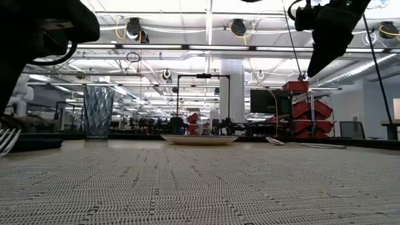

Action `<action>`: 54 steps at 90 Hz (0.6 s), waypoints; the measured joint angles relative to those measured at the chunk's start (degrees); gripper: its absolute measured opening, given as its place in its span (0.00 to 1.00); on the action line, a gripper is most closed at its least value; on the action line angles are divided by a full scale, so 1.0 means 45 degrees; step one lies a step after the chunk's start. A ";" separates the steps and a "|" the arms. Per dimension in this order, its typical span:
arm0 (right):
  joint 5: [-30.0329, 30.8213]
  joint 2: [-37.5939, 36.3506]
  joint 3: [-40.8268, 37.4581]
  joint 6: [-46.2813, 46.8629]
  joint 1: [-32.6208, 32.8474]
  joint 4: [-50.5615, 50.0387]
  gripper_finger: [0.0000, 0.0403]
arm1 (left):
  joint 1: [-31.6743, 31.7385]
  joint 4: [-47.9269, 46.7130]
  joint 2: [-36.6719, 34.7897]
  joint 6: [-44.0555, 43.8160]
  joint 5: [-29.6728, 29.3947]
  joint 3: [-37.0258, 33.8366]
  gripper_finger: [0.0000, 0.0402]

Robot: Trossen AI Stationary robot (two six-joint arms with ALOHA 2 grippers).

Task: Set table place
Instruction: Put the silver fork on the blue table napkin

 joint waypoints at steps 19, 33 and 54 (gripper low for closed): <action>0.0005 0.0000 0.0000 0.0005 0.0000 0.0000 0.32 | -0.0119 -0.0693 0.0000 0.0300 -0.0167 -0.0083 0.00; 0.0004 0.0000 0.0000 0.0010 0.0000 -0.0001 0.32 | -0.0146 -0.0786 0.0000 0.0257 -0.0900 -0.0087 0.02; 0.0005 0.0000 0.0000 0.0015 0.0000 0.0031 0.32 | -0.0274 -0.0754 0.0005 0.0583 -0.1384 -0.0263 0.19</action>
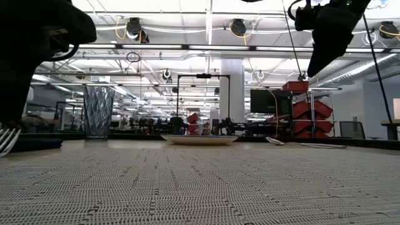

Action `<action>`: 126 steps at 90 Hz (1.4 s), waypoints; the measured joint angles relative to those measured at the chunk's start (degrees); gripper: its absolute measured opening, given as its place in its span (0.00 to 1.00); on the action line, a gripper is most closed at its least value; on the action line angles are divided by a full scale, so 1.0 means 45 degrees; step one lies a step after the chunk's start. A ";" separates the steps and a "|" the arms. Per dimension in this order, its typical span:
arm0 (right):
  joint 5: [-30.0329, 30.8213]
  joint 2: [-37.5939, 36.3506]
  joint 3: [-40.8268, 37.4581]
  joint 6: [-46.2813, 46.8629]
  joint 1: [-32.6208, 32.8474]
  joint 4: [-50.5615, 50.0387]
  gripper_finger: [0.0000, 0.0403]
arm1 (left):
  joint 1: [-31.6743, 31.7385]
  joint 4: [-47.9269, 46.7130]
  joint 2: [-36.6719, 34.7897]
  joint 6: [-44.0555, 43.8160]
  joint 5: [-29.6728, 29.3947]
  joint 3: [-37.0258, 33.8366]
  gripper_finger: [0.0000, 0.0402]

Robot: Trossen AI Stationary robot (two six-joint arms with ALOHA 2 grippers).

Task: Set table place
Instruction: Put the silver fork on the blue table napkin

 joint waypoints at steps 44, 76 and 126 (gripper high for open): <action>0.0004 0.0000 0.0000 0.0097 0.0000 0.0168 0.32 | 0.0085 -0.0041 0.0010 -0.2001 0.2480 -0.0100 0.41; 0.0005 0.0000 0.0000 0.0098 -0.0004 0.0241 0.32 | 0.0118 0.2204 0.0466 -0.1996 0.2106 -0.0991 0.40; 0.0051 -0.0005 -0.0005 0.0335 0.0000 0.0241 0.32 | 0.0089 0.1921 0.1117 -0.1880 0.2281 -0.1033 0.03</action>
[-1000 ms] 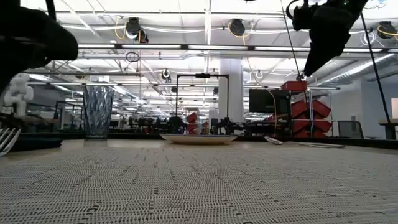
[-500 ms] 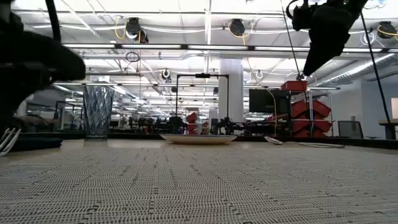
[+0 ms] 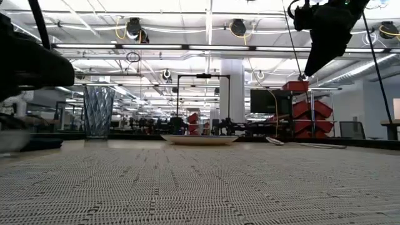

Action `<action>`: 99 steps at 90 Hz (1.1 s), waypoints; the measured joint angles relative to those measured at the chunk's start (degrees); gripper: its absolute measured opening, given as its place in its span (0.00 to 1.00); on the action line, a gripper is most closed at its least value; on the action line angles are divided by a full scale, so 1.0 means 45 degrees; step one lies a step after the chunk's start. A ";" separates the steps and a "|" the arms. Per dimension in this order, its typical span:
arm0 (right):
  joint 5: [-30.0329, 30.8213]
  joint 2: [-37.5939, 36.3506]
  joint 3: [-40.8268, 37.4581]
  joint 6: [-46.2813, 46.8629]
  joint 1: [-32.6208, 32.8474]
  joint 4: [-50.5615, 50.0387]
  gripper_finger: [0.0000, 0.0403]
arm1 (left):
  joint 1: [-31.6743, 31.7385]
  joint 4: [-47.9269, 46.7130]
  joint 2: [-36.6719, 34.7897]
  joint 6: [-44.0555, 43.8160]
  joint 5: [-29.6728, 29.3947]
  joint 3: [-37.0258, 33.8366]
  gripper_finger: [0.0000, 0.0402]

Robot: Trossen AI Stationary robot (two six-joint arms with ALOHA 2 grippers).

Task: Set table place
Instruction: Put the silver fork on the blue table napkin

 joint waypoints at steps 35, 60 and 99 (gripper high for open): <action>0.0137 0.0000 0.0000 0.0063 0.0000 0.0015 0.32 | 0.0058 -0.1349 -0.0925 0.0953 -0.1248 0.0525 0.00; 0.0212 0.0000 0.0000 0.0327 -0.0333 0.0015 0.32 | 0.0038 -0.4890 -0.3123 0.1303 -0.2135 0.1144 0.00; -0.0105 0.0000 0.0000 0.0527 -0.0651 0.0015 0.32 | -0.0005 -0.4632 -0.5888 0.1541 -0.1088 -0.2301 0.00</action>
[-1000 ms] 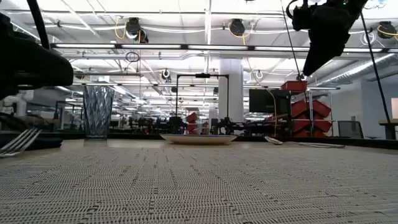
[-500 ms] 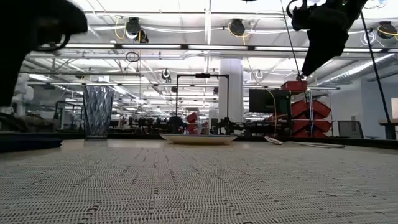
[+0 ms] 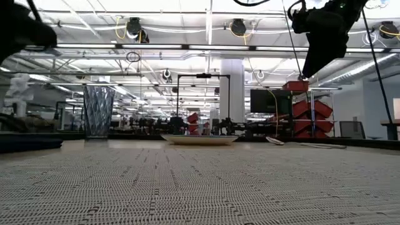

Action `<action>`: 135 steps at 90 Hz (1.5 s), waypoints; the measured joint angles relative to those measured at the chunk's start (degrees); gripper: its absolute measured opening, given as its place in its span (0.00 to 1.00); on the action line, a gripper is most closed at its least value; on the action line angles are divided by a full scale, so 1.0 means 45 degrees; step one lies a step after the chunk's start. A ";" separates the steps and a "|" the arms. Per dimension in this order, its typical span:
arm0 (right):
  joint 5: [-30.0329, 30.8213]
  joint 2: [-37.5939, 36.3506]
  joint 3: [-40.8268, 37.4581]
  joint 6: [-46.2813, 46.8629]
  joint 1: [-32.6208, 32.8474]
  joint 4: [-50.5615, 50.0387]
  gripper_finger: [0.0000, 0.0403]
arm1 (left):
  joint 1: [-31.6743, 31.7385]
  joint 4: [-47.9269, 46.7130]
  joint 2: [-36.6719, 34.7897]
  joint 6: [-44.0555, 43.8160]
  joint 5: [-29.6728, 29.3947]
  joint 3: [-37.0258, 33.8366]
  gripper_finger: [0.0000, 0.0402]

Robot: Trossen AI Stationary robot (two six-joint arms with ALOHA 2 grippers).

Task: Set table place
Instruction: Put the silver fork on the blue table napkin

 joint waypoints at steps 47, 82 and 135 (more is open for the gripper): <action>-0.0001 0.0000 0.0000 0.0483 0.0005 -0.0005 0.32 | 0.0015 0.4729 -0.0427 -0.0508 0.0964 -0.3562 0.00; 0.0000 0.0002 0.0000 0.0527 0.0005 -0.0010 0.32 | 0.0019 0.4520 -0.0545 -0.0622 0.1431 -0.3422 0.07; 0.0005 0.0005 0.0000 0.0575 0.0005 -0.0009 0.32 | 0.0019 0.4680 -0.0596 -0.0312 0.1447 -0.3246 0.07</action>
